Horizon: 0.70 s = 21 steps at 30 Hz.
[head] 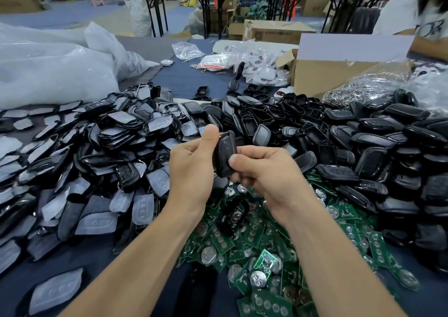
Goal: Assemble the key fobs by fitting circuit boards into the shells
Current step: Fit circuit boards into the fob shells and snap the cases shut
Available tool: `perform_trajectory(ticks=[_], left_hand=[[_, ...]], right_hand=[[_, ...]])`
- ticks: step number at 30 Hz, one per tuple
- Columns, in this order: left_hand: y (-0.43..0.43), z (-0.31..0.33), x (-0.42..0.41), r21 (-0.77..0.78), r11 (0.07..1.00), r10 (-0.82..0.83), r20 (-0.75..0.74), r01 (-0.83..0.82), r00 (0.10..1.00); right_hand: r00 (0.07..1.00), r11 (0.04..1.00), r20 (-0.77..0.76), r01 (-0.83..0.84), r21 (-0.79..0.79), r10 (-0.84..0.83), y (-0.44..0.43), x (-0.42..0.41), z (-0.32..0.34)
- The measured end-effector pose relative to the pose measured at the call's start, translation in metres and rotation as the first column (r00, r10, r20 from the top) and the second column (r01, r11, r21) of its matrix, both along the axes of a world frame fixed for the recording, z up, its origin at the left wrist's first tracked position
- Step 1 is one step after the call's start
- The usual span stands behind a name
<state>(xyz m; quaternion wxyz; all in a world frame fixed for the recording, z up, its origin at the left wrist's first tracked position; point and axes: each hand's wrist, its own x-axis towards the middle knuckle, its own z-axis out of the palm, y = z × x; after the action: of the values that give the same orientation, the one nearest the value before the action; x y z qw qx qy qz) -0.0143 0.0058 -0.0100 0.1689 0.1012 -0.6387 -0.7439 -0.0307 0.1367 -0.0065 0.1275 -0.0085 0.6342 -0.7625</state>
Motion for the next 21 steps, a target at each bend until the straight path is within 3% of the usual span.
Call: perform_trajectory(ticks=[1,2,4,5,6,7,8,9,11,13,16,17,21], left_hand=[[-0.001,0.000,0.000,0.006,1.000,-0.001,-0.011,0.001,1.000],[-0.003,0.000,-0.001,0.007,1.000,0.005,-0.022,-0.004,1.000],[-0.008,0.000,-0.002,-0.016,1.000,0.023,-0.023,-0.024,0.999],[-0.009,-0.001,-0.002,-0.034,0.999,0.037,-0.020,-0.038,0.999],[-0.010,-0.002,-0.003,-0.052,0.997,0.055,-0.017,-0.056,0.998],[-0.011,-0.002,-0.003,-0.073,0.995,0.074,-0.012,-0.075,0.997],[-0.011,-0.002,-0.003,-0.099,0.991,0.094,-0.010,-0.094,0.996],[-0.011,-0.002,-0.003,-0.129,0.986,0.109,-0.012,-0.109,0.994],[-0.011,-0.002,-0.003,-0.191,0.973,0.126,-0.024,-0.128,0.992],[-0.010,-0.001,-0.001,-0.275,0.953,0.124,-0.035,-0.129,0.992],[-0.009,-0.001,0.000,-0.414,0.904,0.101,-0.046,-0.111,0.994],[-0.009,-0.001,0.000,-0.441,0.892,0.096,-0.041,-0.104,0.995],[-0.010,-0.005,0.000,-0.480,0.873,0.085,-0.022,-0.085,0.996]], right_hand=[[1.000,0.999,0.005,0.026,-0.024,-0.026,0.007,-0.003,0.002],[0.997,0.984,0.033,0.075,-0.161,-0.071,0.016,-0.005,0.006],[0.987,0.819,0.093,0.160,-0.551,-0.130,0.037,-0.008,0.011],[0.984,0.750,0.087,0.174,-0.638,-0.155,0.045,-0.010,0.012],[0.981,0.757,0.075,0.184,-0.627,-0.177,0.049,-0.012,0.013],[0.974,0.825,0.051,0.216,-0.522,-0.222,0.048,-0.015,0.012],[0.956,0.908,-0.008,0.276,-0.315,-0.293,0.045,-0.017,0.010],[0.926,0.933,-0.118,0.359,-0.023,-0.359,0.041,-0.018,0.006],[0.867,0.751,-0.380,0.479,0.454,-0.322,0.031,-0.017,-0.002],[0.873,0.569,-0.474,0.450,0.688,-0.117,0.025,-0.018,-0.011],[0.913,0.340,-0.348,0.265,0.902,0.213,0.017,-0.024,-0.020],[0.904,0.311,-0.350,0.268,0.912,0.245,0.016,-0.025,-0.019],[0.841,0.454,-0.539,0.461,0.762,0.053,0.016,-0.019,-0.013]])
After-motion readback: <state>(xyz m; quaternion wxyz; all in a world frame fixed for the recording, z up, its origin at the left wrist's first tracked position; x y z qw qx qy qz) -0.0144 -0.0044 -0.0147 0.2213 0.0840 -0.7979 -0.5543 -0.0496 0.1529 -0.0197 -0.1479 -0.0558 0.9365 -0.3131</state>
